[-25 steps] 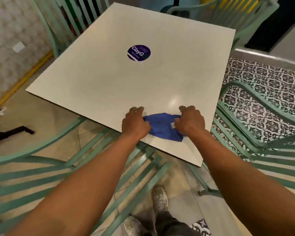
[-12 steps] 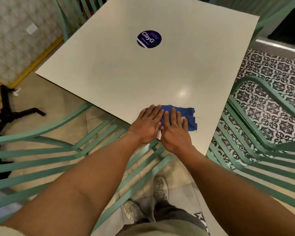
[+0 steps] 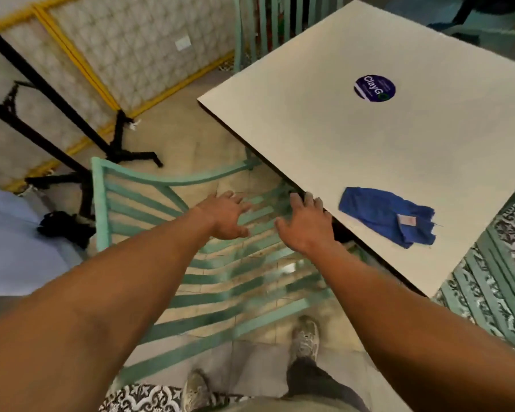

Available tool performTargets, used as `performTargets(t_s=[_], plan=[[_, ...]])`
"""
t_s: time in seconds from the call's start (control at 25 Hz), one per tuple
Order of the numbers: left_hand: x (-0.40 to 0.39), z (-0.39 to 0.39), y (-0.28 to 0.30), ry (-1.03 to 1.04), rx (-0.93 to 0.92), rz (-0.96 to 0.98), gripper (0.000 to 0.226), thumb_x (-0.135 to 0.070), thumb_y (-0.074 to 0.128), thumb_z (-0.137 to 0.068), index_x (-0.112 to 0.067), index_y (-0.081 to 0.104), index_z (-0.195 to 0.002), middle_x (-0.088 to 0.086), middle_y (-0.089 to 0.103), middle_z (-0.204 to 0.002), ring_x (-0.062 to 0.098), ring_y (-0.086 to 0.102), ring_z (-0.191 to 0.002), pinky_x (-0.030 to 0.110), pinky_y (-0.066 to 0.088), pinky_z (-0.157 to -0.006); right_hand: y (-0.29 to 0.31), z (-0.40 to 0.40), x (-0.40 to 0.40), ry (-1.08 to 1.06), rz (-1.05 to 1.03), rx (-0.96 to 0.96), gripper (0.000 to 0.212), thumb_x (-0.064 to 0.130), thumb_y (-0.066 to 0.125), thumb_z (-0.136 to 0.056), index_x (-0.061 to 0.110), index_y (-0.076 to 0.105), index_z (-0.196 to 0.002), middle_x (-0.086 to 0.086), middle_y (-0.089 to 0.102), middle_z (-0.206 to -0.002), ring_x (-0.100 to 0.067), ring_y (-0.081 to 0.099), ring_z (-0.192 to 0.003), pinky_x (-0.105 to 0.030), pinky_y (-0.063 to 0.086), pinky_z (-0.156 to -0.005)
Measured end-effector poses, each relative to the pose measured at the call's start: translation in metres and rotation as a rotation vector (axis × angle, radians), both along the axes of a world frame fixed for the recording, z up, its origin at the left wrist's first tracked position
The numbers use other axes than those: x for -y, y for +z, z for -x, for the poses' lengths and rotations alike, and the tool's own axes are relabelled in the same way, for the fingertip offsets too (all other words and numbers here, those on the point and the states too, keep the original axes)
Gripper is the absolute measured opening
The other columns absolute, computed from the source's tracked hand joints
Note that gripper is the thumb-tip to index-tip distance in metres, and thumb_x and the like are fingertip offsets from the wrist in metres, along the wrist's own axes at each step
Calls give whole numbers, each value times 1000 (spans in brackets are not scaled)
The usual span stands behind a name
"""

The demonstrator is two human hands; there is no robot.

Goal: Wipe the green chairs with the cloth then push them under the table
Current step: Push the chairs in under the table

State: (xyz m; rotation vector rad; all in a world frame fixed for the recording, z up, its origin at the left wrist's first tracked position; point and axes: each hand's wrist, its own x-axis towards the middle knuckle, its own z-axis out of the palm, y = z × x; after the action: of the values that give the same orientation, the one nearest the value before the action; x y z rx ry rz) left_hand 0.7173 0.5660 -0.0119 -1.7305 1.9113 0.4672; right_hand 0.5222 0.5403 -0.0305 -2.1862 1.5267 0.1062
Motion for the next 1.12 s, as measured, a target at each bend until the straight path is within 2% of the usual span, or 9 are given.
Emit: performTargets(t_s=[0.12, 0.32, 0.44, 0.56, 0.72, 0.92, 1.12], plan=[[-45, -63, 11, 30, 59, -33, 77, -66, 40, -89, -29, 16, -152, 4, 19, -160, 25, 15, -146, 50, 18, -116, -4, -65, -45, 11, -158, 12, 74, 57, 44, -90, 18, 23, -149, -13, 21, -156, -37, 19, -142, -53, 27, -111], [-114, -149, 14, -60, 31, 23, 81, -76, 36, -85, -29, 24, -150, 4, 31, -155, 26, 27, -142, 46, 29, -111, -16, -156, -130, -106, -228, -7, 83, 65, 46, -86, 20, 23, -151, -13, 26, -157, -35, 25, -143, -49, 29, -113], [-142, -173, 16, -130, -40, 40, 83, -79, 28, -84, -29, 25, -150, 4, 27, -157, 26, 19, -144, 52, 20, -114, -13, -194, -169, -197, -215, -33, 87, 74, 40, -83, 21, 25, -151, -14, 29, -155, -37, 29, -141, -50, 32, -111], [-153, -184, 22, -167, -74, 36, 80, -77, 24, -86, -31, 18, -152, 5, 15, -161, 24, 5, -148, 55, 7, -116, -4, -214, -193, -286, -196, -72, 87, 76, 32, -85, 22, 17, -152, -16, 18, -158, -41, 17, -144, -57, 25, -112], [-148, -190, 20, -239, -105, 45, 78, -76, 20, -87, -35, 8, -153, 4, 1, -162, 25, -3, -148, 56, 1, -117, 1, -220, -205, -403, -177, -84, 86, 74, 24, -88, 23, 3, -154, -13, -2, -162, -39, -3, -147, -62, 7, -114], [-109, -209, 2, -351, -82, -7, 81, -78, 17, -85, -34, 8, -153, 4, 2, -162, 24, -4, -148, 56, 2, -117, -21, -230, -180, -524, -201, -42, 84, 72, 26, -89, 24, 0, -154, -13, -4, -162, -40, -4, -147, -64, 8, -114], [-52, -237, -12, -479, -75, -33, 79, -74, 19, -89, -32, 4, -154, 5, -1, -162, 22, -7, -148, 55, 0, -116, -35, -258, -143, -659, -244, 95, 81, 65, 30, -93, 23, -3, -154, -13, -10, -161, -39, -12, -147, -60, 4, -116]])
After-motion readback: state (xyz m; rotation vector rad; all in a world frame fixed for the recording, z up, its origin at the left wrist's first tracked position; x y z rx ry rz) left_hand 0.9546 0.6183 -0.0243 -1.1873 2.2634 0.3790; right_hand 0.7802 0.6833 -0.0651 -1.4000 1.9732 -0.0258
